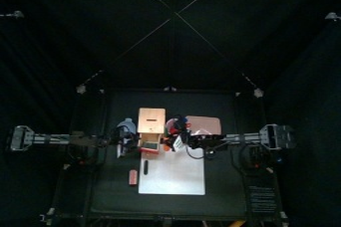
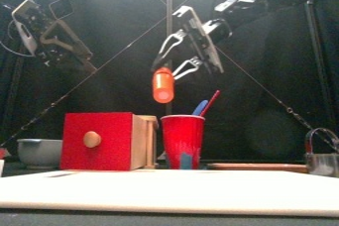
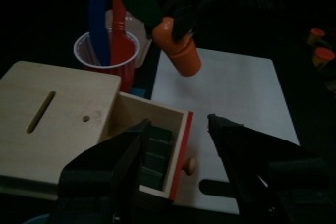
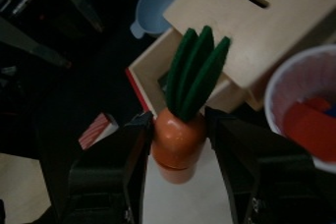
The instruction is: Put carrot into open drawer
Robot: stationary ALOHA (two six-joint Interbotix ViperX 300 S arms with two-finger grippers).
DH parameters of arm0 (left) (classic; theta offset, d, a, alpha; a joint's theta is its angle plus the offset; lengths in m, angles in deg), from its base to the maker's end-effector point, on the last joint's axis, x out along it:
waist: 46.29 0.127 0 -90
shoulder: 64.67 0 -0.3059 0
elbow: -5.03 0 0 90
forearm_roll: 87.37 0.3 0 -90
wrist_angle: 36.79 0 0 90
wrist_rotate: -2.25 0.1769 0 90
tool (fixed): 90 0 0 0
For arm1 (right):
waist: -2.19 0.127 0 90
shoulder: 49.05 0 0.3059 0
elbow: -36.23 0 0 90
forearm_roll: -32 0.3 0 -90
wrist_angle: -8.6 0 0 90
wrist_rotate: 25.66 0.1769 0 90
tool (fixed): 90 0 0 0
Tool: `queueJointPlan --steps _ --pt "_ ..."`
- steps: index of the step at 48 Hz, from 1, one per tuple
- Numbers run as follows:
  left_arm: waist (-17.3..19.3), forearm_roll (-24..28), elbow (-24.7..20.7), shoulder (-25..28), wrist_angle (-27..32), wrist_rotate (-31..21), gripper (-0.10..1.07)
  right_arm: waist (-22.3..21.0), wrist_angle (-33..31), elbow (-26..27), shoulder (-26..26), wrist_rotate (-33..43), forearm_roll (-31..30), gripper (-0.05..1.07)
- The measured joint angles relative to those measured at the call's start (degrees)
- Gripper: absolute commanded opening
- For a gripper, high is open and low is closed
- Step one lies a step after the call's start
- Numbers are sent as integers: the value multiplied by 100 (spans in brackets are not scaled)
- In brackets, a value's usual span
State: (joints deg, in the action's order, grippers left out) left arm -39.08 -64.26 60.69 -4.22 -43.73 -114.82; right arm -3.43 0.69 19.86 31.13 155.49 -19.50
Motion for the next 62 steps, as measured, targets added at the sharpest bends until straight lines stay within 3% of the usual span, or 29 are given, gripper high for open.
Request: queueJointPlan --steps 13,25,51,62 --pt "35 -88 62 0 0 0 86 -123 246 861 -888 0 -352 66" --pt "44 -114 97 0 0 0 86 -132 255 1248 -1301 -9 -580 66" --pt "44 -123 105 0 0 0 86 -167 237 1169 -1494 -9 -589 68" --pt "44 -123 105 0 9 0 86 -158 237 1143 -1529 -18 -606 86"
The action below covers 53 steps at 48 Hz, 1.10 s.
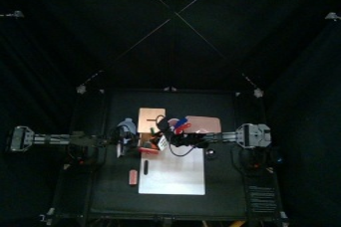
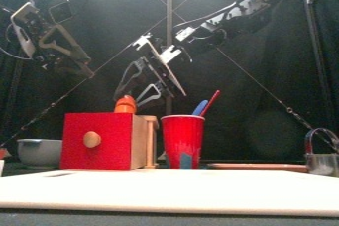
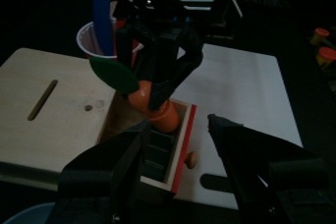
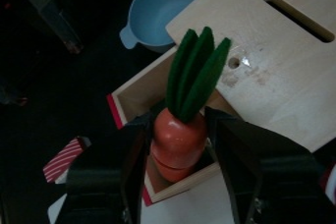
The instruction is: Put carrot into open drawer
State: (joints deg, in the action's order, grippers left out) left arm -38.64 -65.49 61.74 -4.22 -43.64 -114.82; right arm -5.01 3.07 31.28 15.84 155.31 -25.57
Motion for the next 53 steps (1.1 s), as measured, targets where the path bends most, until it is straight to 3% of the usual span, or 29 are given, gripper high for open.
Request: queueJointPlan --steps 10,27,43,50,53 --pt "18 0 0 0 -9 9 86 9 9 9 -62 0 -141 102" --pt "44 0 44 0 0 9 86 35 -62 281 -123 0 -290 100" --pt "44 -35 105 0 9 0 86 149 70 466 -396 9 -308 93" --pt "44 -62 123 0 26 0 86 158 70 466 -396 9 -308 81" --pt "44 -62 132 0 26 0 86 149 70 466 -396 0 -316 70"
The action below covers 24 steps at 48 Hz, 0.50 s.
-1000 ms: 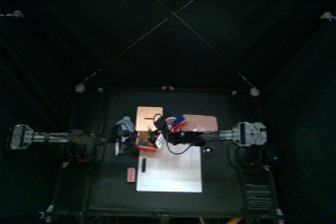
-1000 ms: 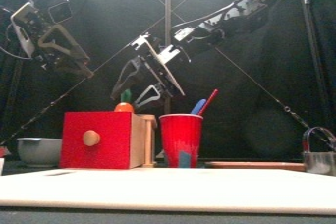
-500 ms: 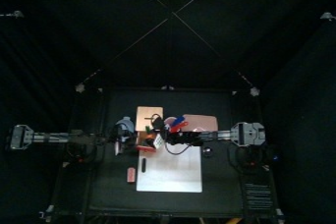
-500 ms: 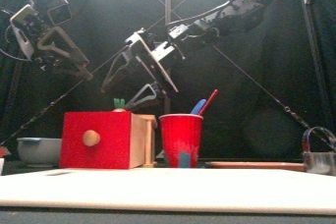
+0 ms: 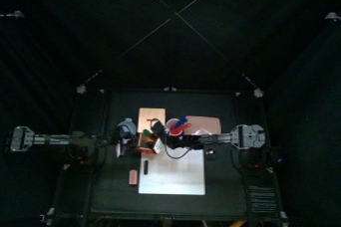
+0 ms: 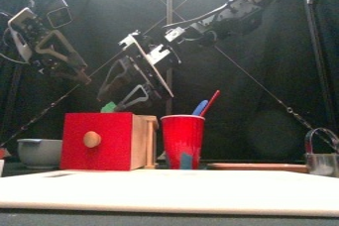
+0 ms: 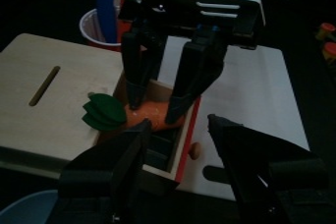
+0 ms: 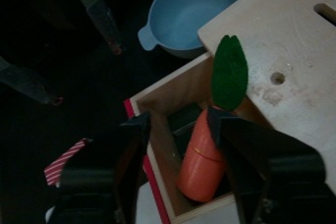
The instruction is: Put carrot into open drawer
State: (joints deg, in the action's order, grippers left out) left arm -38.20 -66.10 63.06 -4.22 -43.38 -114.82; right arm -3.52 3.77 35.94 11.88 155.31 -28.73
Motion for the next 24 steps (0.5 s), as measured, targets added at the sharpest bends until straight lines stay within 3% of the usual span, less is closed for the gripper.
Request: queueJointPlan --steps 7,11,24 --pt "0 0 -9 0 0 0 86 0 0 0 0 0 0 43" --pt "9 0 9 -9 0 0 86 0 0 -9 0 9 9 34" --pt "0 -26 26 0 0 0 86 -18 -325 0 0 0 -35 34"
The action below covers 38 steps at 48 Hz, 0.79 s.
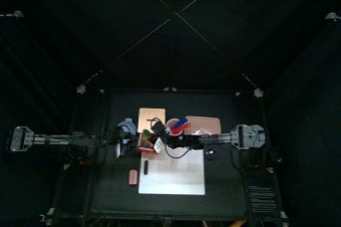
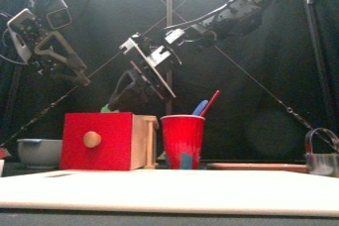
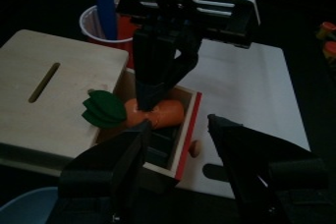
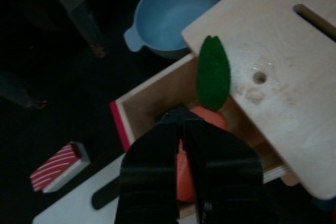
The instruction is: Put carrot into open drawer
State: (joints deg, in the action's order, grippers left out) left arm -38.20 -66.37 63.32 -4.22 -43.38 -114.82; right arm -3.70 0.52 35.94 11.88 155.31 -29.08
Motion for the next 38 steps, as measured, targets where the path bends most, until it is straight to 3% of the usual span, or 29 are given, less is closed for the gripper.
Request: queueJointPlan --steps 38 --pt "0 -70 26 0 9 0 86 9 -202 62 -343 -18 -62 34"
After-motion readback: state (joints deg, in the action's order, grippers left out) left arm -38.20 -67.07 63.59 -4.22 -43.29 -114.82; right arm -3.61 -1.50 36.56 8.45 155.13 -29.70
